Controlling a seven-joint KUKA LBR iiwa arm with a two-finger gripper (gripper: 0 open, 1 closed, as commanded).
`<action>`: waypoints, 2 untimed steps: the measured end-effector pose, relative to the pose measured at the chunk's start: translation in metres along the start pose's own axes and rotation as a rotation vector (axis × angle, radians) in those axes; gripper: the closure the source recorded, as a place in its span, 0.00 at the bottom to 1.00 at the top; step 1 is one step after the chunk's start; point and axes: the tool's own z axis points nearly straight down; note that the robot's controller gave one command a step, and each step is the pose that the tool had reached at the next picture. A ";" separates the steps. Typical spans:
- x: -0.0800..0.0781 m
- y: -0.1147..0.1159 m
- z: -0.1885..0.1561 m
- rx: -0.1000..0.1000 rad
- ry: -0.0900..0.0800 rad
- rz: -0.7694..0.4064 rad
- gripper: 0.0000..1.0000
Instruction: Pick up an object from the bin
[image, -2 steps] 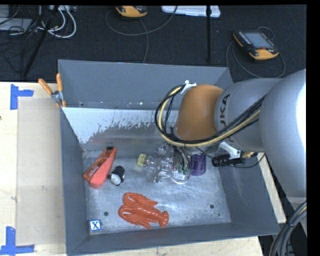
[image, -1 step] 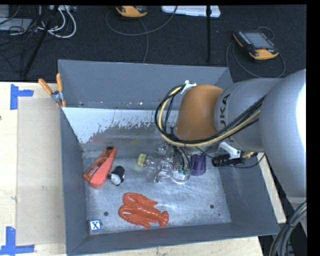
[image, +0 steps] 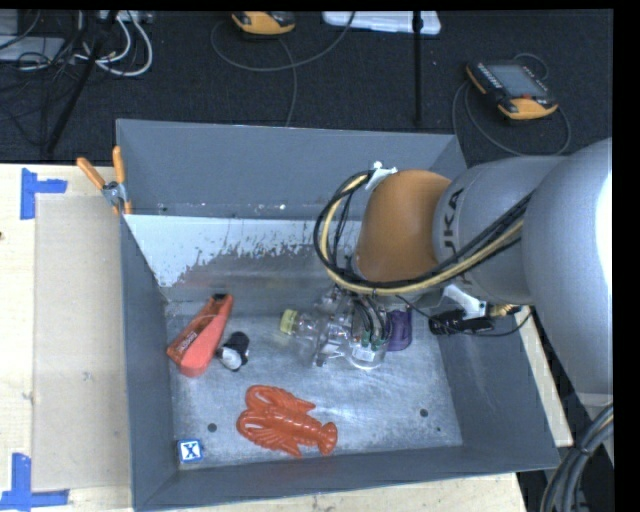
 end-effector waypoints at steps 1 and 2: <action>0.000 0.000 0.000 0.000 0.000 0.000 1.00; 0.000 0.000 0.000 0.000 0.000 0.000 1.00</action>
Offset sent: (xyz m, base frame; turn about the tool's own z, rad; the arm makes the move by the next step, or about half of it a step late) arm 0.0000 0.0000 0.0000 0.0000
